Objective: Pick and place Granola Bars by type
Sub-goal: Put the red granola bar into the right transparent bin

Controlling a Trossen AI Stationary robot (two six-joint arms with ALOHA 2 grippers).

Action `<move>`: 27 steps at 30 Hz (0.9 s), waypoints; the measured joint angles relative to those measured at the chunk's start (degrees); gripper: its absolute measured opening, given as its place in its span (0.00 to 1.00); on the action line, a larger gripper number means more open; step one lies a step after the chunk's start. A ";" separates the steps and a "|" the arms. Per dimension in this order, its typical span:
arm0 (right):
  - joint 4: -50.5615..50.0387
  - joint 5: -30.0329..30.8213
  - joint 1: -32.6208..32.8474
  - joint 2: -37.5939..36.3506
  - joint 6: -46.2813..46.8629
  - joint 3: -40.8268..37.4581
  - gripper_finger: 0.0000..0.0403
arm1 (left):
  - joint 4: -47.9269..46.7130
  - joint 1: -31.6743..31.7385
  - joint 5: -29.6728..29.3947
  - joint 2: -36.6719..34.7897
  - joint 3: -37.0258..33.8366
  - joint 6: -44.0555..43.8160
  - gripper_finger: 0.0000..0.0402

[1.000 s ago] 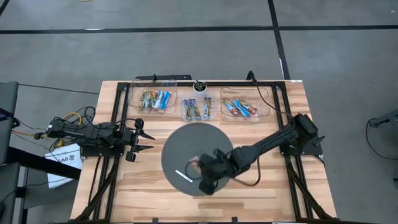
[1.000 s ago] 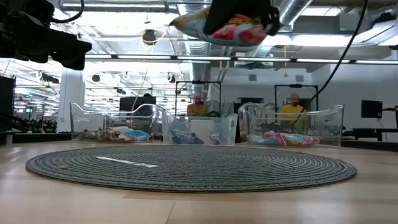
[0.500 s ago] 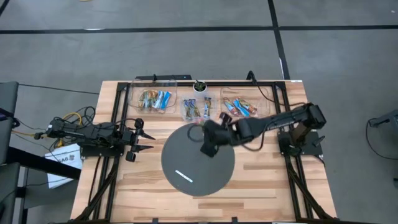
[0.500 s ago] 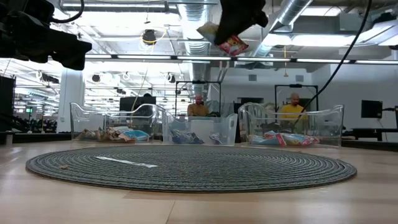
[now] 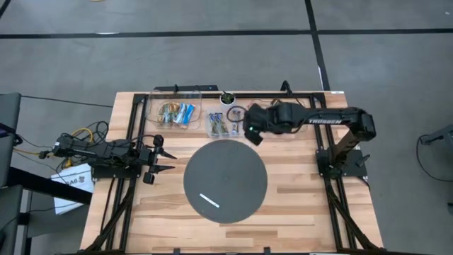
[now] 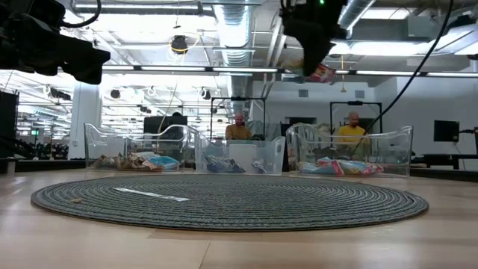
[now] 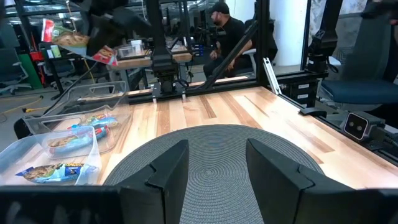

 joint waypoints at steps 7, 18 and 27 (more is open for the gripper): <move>-8.11 -0.13 -7.28 -0.63 0.10 -0.02 0.03 | -0.01 0.00 0.02 0.00 0.00 0.00 0.38; -6.16 0.07 -16.98 0.46 -1.55 -5.30 0.03 | -0.01 0.00 0.00 -0.01 0.00 0.00 0.38; 10.27 -4.12 -20.81 0.30 -6.94 -18.25 0.03 | -0.01 -0.01 0.04 -0.02 0.00 0.00 0.38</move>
